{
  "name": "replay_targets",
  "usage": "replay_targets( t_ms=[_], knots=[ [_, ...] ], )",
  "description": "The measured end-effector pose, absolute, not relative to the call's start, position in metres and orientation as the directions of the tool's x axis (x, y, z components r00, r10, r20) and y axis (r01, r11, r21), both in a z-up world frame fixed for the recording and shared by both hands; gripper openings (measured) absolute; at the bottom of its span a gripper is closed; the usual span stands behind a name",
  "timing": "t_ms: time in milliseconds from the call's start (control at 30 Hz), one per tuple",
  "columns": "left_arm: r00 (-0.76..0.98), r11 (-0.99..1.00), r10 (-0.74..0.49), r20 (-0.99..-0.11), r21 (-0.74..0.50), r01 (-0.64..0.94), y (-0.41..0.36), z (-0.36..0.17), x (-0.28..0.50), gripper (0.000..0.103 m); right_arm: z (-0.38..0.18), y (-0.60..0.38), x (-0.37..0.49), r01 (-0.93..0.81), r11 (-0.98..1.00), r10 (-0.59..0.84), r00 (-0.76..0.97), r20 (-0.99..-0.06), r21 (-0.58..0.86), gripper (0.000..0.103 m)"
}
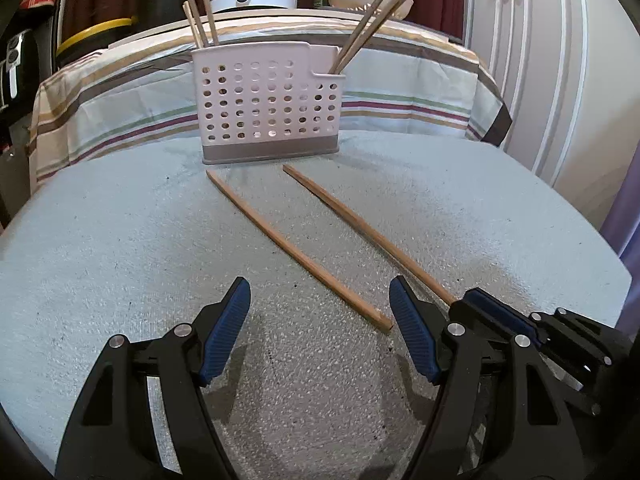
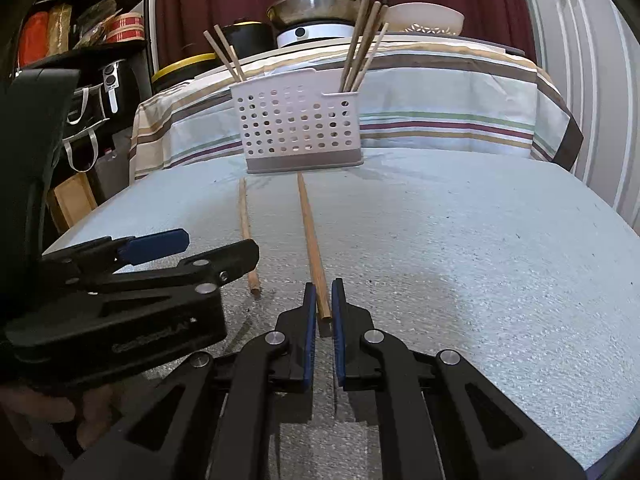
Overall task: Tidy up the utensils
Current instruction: 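Close the right tool on a chopstick while the left tool approaches the other, then close the left tool on the last chopstick while the right tool holds its own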
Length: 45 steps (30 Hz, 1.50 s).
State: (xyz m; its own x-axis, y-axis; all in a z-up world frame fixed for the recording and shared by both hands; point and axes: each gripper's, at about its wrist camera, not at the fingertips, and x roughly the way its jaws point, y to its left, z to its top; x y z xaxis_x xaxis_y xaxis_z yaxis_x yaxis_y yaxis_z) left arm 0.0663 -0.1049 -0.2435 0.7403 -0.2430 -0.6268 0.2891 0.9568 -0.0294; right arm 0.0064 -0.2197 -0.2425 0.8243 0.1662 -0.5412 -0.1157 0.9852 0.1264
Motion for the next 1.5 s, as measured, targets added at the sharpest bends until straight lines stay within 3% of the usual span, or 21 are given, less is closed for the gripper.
replay_targets(
  t_ms=[333, 500, 700, 867, 1233, 1500],
  knots=[
    [0.685, 0.964, -0.199, -0.701, -0.015, 0.265, -0.099, -0.252, 0.075, 0.071, -0.243, -0.222, 0.007, -0.118, 0.982, 0.178, 0.822, -0.540, 0.144, 0.009],
    [0.704, 0.977, -0.149, -0.695, 0.007, 0.214, -0.074, -0.254, 0.068, 0.071, -0.242, -0.222, 0.006, -0.119, 0.982, 0.182, 0.826, -0.534, 0.149, 0.008],
    [0.714, 0.975, -0.194, -0.673, -0.055, 0.214, -0.060, -0.252, 0.067, 0.070, -0.244, -0.218, 0.007, -0.127, 0.981, 0.187, 0.823, -0.537, 0.147, 0.008],
    [0.724, 0.964, -0.227, -0.651, -0.044, 0.263, -0.068, -0.255, 0.063, 0.059, -0.244, -0.219, 0.007, -0.123, 0.982, 0.182, 0.827, -0.531, 0.145, 0.008],
    [0.742, 0.955, -0.239, -0.626, -0.015, 0.295, -0.077, -0.256, 0.061, 0.023, -0.244, -0.223, 0.009, -0.109, 0.984, 0.169, 0.830, -0.532, 0.142, 0.007],
    [0.746, 0.957, -0.236, -0.623, -0.015, 0.290, -0.077, -0.256, 0.061, 0.022, -0.245, -0.226, 0.007, -0.117, 0.978, 0.189, 0.837, -0.513, 0.170, 0.010]
  ],
)
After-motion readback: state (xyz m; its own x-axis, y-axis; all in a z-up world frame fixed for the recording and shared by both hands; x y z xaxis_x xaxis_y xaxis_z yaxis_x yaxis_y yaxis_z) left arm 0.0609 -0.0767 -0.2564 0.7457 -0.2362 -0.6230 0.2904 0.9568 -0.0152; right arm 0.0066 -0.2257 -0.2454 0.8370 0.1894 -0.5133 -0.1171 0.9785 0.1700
